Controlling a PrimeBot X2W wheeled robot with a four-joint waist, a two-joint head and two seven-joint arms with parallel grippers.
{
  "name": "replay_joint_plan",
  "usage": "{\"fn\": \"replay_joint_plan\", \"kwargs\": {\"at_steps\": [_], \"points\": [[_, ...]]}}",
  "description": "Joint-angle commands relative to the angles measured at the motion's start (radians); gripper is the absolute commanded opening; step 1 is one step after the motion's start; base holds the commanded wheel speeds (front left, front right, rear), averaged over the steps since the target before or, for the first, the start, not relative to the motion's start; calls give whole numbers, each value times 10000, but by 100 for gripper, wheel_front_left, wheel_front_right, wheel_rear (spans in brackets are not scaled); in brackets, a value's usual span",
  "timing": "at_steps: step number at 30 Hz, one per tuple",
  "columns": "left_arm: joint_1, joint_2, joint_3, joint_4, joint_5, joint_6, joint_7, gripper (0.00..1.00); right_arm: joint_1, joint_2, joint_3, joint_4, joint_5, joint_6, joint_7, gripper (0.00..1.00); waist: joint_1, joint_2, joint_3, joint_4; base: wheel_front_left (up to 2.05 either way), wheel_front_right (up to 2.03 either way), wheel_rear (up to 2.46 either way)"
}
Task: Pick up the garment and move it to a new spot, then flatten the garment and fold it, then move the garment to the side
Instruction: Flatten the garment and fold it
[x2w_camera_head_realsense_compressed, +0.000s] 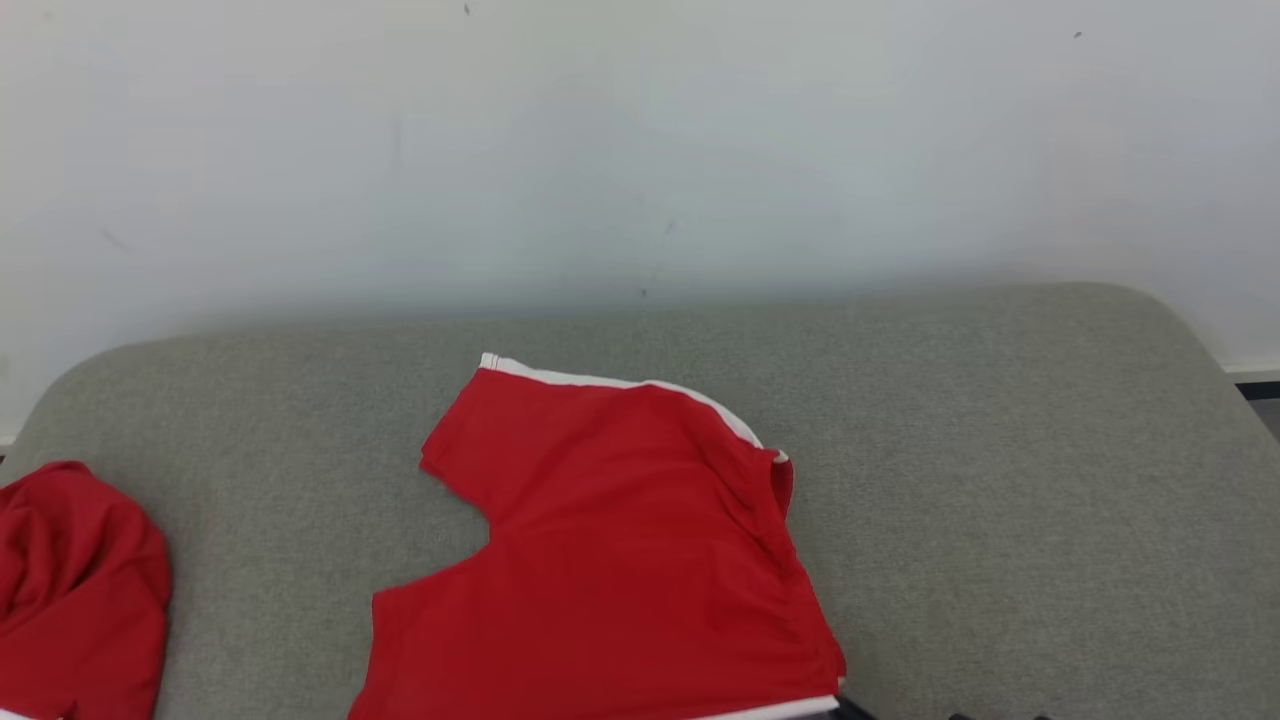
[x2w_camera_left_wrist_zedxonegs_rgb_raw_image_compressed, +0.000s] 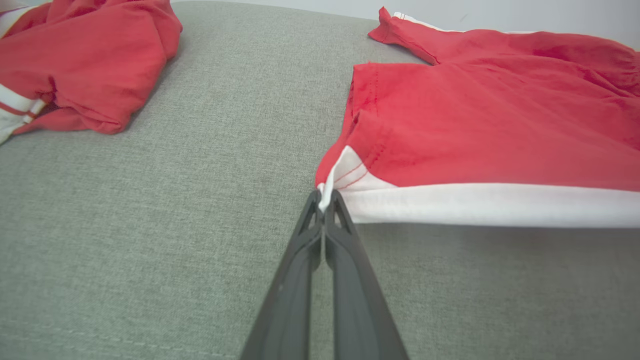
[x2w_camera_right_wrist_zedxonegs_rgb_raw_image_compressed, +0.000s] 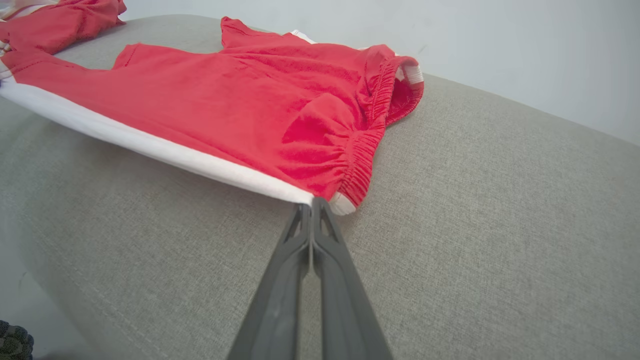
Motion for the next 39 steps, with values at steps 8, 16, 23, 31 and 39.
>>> {"fn": "replay_joint_plan", "kwargs": {"at_steps": [8, 16, 23, 31, 39], "points": [[202, 110, -116, -520, 27, 136, -29, 0, 272, -135, -277, -236, 11, -48, -3, 0, 3, 2, 36, -70, 0, 0, 0], [-1634, 335, -251, -916, 944, -252, -29, 0, -799, 225, -1017, -692, -423, -45, -3, 0, 3, 2, 826, -16, 0, 0, 0], [-3911, 1129, -757, -664, 1628, -516, -29, 0, -2328, 407, -1229, -764, -552, -40, -3, 0, 3, 2, 2000, -122, 0, 0, 0], [-6501, 1946, -1482, 289, 2091, -630, -29, 0, -4113, 602, -1137, -455, -561, -40, -3, 0, 3, 2, 3378, -303, 0, 0, 0], [-9144, 2453, -2617, 1602, 2189, -685, -29, 0, -5737, 559, -1101, -48, -215, -40, -3, 0, 3, 2, 4734, -471, 0, 0, 0]]}}
